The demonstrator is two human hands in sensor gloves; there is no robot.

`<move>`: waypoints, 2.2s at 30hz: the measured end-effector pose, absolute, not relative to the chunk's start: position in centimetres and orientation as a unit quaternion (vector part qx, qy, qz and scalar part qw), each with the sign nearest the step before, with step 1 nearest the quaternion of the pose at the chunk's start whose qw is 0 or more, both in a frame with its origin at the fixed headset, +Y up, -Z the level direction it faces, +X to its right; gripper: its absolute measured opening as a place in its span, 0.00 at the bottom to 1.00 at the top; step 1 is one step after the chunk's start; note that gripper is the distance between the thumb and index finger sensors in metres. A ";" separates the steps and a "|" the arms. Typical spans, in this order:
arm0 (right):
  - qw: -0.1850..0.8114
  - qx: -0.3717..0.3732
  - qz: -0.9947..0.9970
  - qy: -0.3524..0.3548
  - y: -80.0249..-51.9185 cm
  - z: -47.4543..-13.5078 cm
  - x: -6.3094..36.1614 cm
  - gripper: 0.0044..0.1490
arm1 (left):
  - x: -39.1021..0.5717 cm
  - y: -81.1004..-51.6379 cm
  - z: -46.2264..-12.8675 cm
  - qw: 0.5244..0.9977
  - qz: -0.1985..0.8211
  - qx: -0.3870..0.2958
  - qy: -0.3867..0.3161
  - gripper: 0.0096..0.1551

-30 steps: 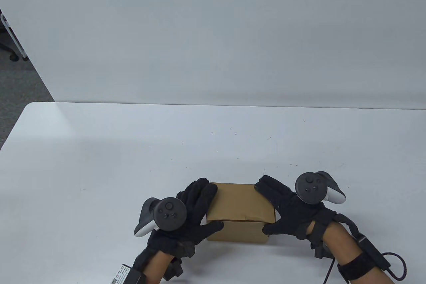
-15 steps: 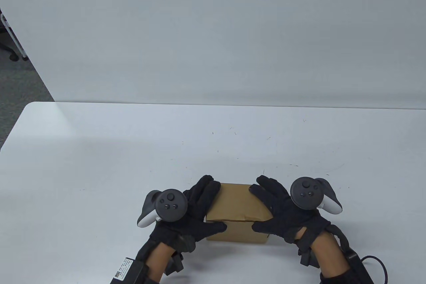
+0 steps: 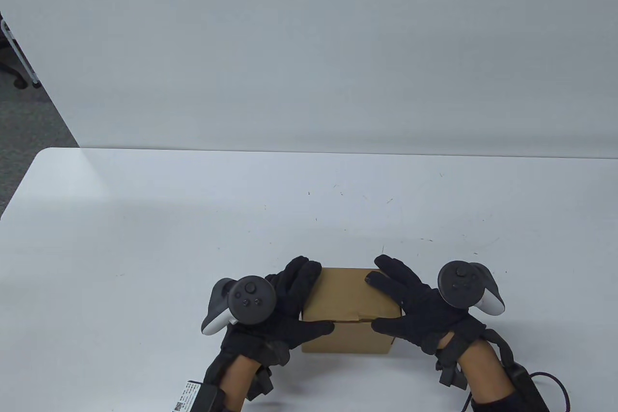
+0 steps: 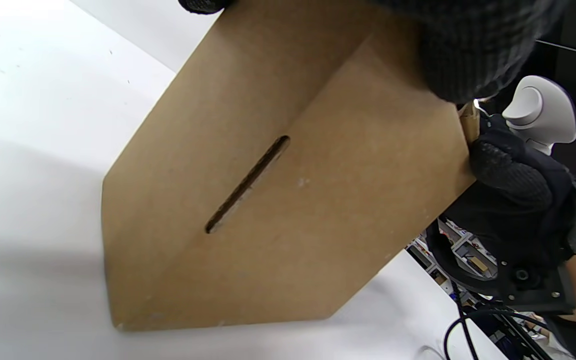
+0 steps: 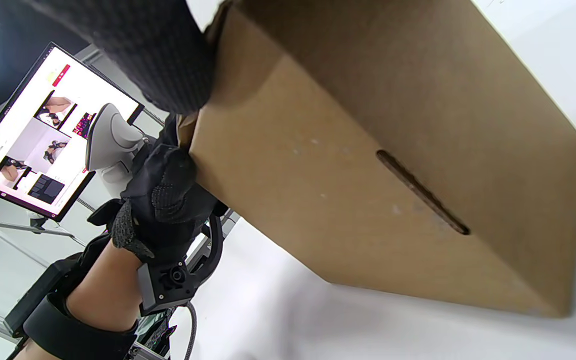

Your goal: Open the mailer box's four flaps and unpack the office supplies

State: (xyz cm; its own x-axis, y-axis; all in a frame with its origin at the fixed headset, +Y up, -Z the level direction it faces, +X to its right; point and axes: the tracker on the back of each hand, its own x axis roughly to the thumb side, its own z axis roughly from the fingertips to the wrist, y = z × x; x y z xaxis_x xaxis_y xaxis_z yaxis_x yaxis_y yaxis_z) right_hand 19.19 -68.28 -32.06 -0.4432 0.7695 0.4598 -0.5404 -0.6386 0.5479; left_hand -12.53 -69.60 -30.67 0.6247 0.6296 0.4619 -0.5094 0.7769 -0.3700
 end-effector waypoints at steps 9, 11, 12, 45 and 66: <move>0.364 0.368 0.848 0.115 -68.0 -31.5 19.0 0.49 | -12.6 -69.4 -30.4 0.897 0.306 -0.084 -0.307 0.61; 0.357 0.372 0.850 0.105 -68.0 -31.4 18.9 0.48 | -12.5 -69.4 -30.2 0.899 0.305 -0.077 -0.304 0.60; 0.350 0.373 0.853 0.099 -67.9 -31.4 18.9 0.48 | -12.5 -69.3 -30.2 0.902 0.298 -0.071 -0.305 0.60; 0.314 0.392 0.864 0.005 -67.8 -31.4 18.9 0.55 | -12.4 -69.0 -30.2 0.905 0.316 -0.045 -0.283 0.57; 0.334 0.399 0.851 -0.071 -67.6 -31.4 19.0 0.59 | -12.2 -68.8 -30.8 0.906 0.311 -0.056 -0.282 0.63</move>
